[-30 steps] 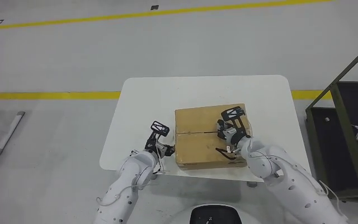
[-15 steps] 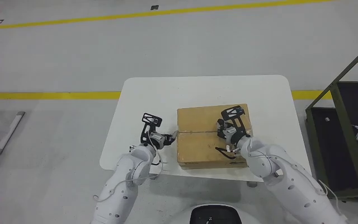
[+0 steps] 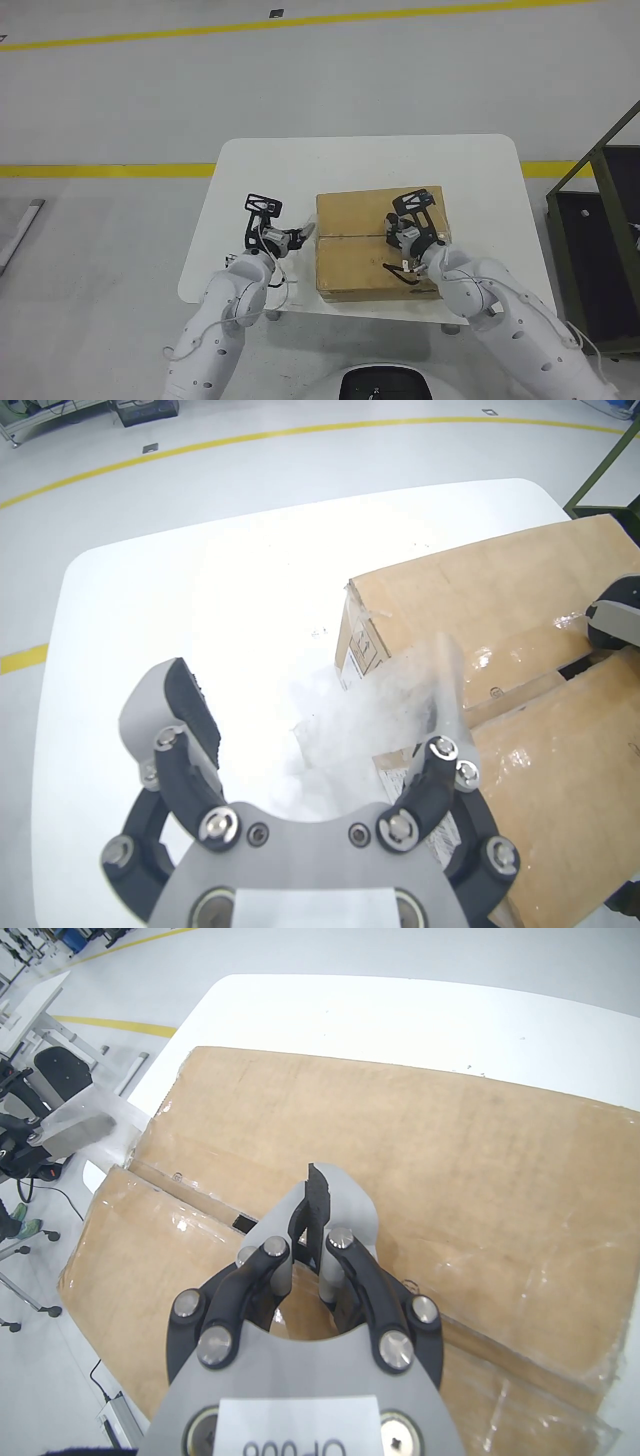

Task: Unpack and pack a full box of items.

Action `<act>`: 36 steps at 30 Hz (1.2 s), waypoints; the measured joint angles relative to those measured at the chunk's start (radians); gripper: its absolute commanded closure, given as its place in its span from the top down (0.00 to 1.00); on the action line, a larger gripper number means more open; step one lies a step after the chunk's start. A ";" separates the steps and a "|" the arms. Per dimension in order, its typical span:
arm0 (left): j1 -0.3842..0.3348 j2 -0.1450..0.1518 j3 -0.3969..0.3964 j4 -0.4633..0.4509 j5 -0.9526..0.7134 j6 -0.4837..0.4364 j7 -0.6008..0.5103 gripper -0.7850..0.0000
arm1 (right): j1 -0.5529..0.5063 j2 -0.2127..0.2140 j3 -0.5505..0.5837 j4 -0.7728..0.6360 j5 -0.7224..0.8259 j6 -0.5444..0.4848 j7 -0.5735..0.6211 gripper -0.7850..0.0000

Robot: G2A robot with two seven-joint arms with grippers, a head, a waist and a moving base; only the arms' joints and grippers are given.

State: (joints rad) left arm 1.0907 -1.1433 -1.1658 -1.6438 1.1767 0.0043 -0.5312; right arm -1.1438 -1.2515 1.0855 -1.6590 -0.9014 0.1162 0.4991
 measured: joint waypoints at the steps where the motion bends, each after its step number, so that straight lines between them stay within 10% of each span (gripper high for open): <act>1: -0.010 -0.002 0.011 -0.006 0.039 0.021 -0.029 1.00 | 0.000 0.000 0.001 0.000 -0.001 -0.001 0.001 0.00; 36: -0.153 -0.056 0.084 -0.036 0.058 -0.020 -0.024 1.00 | -0.011 -0.010 0.032 0.010 -0.027 -0.027 0.024 0.00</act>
State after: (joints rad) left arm 0.9376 -1.1994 -1.0822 -1.6801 1.2349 -0.0152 -0.5551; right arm -1.1551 -1.2618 1.1173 -1.6494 -0.9280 0.0890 0.5228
